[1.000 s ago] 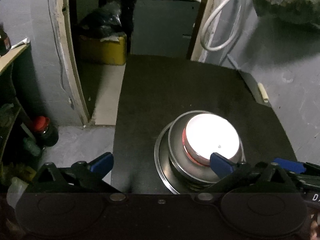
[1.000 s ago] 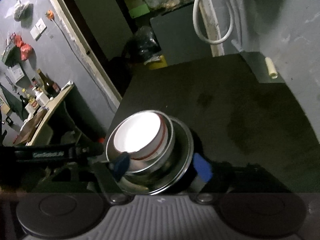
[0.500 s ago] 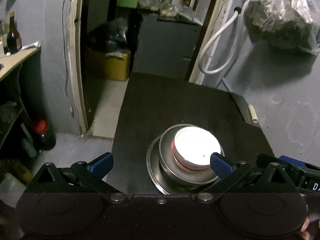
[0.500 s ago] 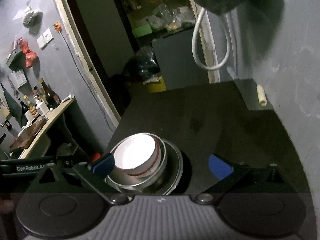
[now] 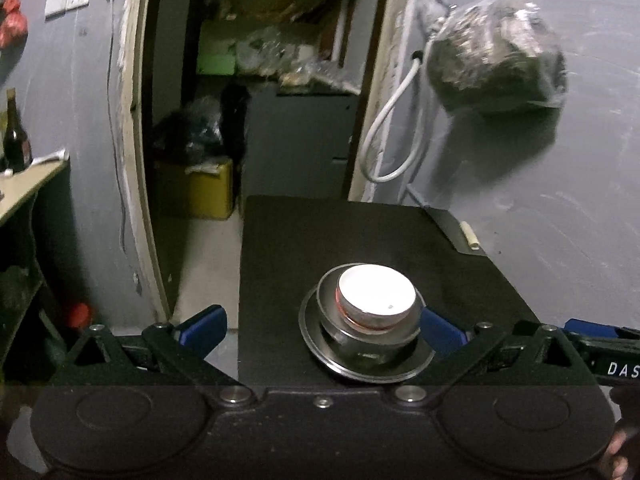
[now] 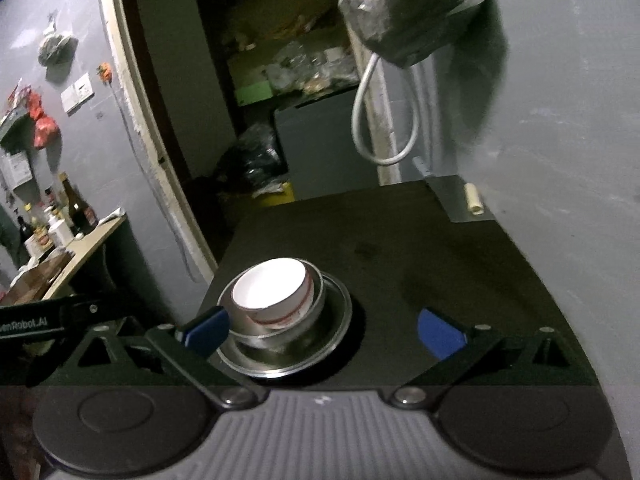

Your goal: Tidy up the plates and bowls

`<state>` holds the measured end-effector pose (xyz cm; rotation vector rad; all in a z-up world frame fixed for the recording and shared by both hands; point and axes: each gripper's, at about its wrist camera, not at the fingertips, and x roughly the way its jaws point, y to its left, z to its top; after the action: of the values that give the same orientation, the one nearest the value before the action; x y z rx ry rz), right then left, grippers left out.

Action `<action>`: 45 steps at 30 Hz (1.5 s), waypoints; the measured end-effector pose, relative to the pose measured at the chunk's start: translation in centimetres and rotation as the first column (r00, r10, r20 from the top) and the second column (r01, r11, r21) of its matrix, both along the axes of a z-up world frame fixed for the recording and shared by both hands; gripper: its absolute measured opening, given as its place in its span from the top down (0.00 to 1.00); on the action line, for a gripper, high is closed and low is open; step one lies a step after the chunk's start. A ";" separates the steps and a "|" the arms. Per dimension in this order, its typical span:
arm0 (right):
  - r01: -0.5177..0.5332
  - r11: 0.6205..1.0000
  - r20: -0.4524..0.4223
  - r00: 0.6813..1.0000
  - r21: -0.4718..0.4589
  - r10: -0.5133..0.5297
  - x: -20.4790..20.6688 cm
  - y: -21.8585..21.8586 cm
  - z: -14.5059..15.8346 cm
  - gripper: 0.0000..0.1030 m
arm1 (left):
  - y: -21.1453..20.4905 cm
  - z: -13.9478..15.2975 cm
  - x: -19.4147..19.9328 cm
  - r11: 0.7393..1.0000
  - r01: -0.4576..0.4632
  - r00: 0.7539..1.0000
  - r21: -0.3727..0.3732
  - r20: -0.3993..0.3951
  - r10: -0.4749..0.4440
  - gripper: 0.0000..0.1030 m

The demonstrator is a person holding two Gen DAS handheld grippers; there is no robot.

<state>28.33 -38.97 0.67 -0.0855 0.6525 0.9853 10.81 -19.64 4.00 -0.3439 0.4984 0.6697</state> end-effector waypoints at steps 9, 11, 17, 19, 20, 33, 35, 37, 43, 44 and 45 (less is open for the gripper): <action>0.103 0.995 0.059 0.993 0.017 -0.104 -6.0 -4.3 0.4 0.00 | -2.7 -0.2 -4.9 0.996 0.079 0.996 0.031 0.033 -0.080 0.01; 0.115 0.993 0.058 0.992 0.003 -0.115 -6.9 -5.0 0.4 0.00 | -3.3 -0.5 -5.6 0.995 0.093 0.995 0.032 0.030 -0.094 0.01; 0.144 0.990 0.068 0.987 -0.011 -0.143 -9.5 -7.2 0.3 0.00 | -5.0 -1.6 -7.9 0.993 0.114 0.993 0.018 0.036 -0.115 0.01; 0.153 0.988 0.071 0.986 -0.014 -0.152 -10.1 -7.9 0.1 0.00 | -5.4 -2.0 -8.4 0.993 0.119 0.992 0.018 0.030 -0.119 0.01; 0.154 0.988 0.072 0.986 -0.014 -0.152 -10.3 -8.2 0.1 0.00 | -5.6 -2.3 -8.7 0.993 0.119 0.993 0.020 0.025 -0.120 0.01; 0.167 0.985 0.054 0.985 -0.036 -0.165 -11.3 -9.8 -0.7 0.00 | -7.1 -3.5 -9.4 0.987 0.157 0.988 0.011 -0.009 -0.157 0.01; 0.166 0.985 0.051 0.985 -0.043 -0.163 -11.3 -9.8 -0.9 0.00 | -6.9 -3.6 -9.5 0.988 0.155 0.988 0.005 -0.012 -0.155 0.01; 0.163 0.986 0.048 0.986 -0.048 -0.161 -11.4 -9.7 -1.0 0.00 | -6.9 -3.7 -9.7 0.989 0.151 0.988 -0.004 -0.013 -0.151 0.01; 0.156 0.986 0.033 0.987 -0.066 -0.155 -11.8 -10.0 -1.7 0.00 | -7.0 -4.0 -10.0 0.989 0.144 0.989 -0.016 -0.022 -0.144 0.01; 0.155 0.986 0.032 0.988 -0.067 -0.153 -11.9 -10.0 -1.7 0.00 | -7.0 -4.1 -10.1 0.989 0.145 0.989 -0.018 -0.025 -0.145 0.01; 0.154 0.986 0.032 0.988 -0.067 -0.152 -11.9 -10.0 -1.8 0.00 | -7.1 -4.1 -10.1 0.989 0.145 0.989 -0.018 -0.026 -0.145 0.01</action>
<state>16.42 -49.01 -1.08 -0.1076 0.6588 0.8128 0.68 -26.71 -0.08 -0.3111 0.5497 0.5299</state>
